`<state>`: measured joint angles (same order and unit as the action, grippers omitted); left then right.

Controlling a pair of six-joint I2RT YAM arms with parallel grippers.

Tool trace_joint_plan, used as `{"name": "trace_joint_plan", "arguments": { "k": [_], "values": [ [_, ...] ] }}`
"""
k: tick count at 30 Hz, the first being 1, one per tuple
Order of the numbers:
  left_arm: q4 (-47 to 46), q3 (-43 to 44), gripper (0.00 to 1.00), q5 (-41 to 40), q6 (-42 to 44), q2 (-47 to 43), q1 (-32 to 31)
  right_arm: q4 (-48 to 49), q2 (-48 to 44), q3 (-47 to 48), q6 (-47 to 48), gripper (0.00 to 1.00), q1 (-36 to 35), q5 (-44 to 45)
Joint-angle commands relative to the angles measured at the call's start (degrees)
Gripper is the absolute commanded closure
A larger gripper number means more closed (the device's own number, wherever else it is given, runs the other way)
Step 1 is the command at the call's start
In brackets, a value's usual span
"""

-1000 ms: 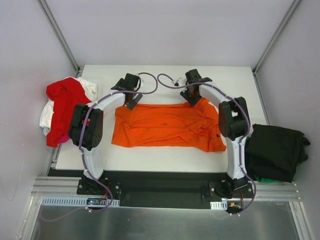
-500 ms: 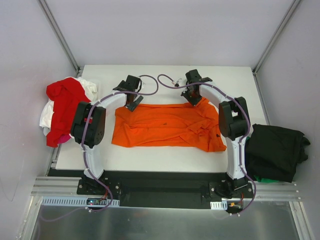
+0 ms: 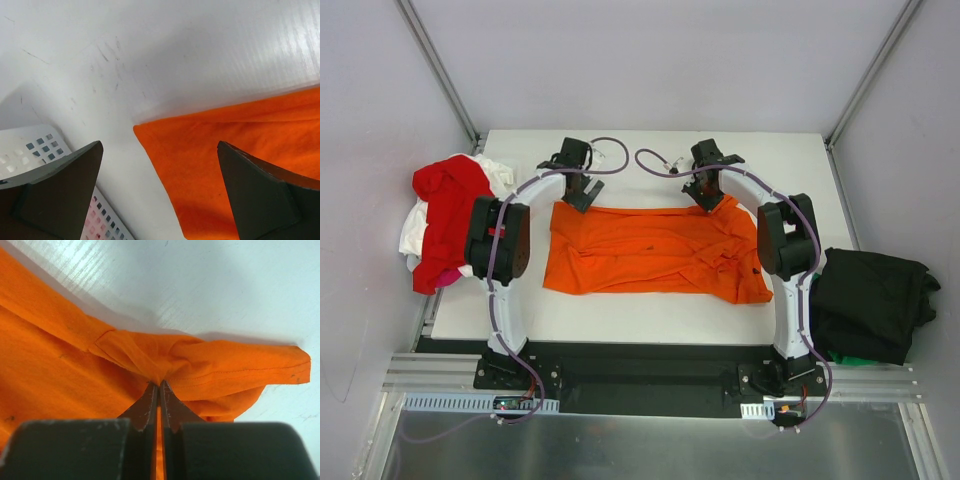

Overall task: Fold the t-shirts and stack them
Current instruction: Grap the side of the flattened tshirt furthest away from the robot with both arms

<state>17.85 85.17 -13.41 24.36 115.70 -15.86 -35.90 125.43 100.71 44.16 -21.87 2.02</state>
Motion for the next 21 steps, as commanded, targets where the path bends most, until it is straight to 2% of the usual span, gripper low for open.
{"name": "trace_joint_plan", "arguments": {
  "k": [1, 11, 21],
  "values": [
    [5.5, 5.3, 0.01, 8.0, -4.6, 1.6, 2.0, -1.4, -1.8, 0.6, 0.1, 0.99, -0.1, -1.5],
    [15.8, 14.2, 0.01, 15.1, -7.7, 8.0, 4.4, -1.5, -2.6, -0.2, 0.0, 0.99, -0.4, -3.5],
    [18.0, 15.0, 0.01, 15.2, -7.7, 10.9, 5.5, -1.5, -3.0, -0.9, 0.2, 0.99, -0.5, -3.7]
  ]
}}
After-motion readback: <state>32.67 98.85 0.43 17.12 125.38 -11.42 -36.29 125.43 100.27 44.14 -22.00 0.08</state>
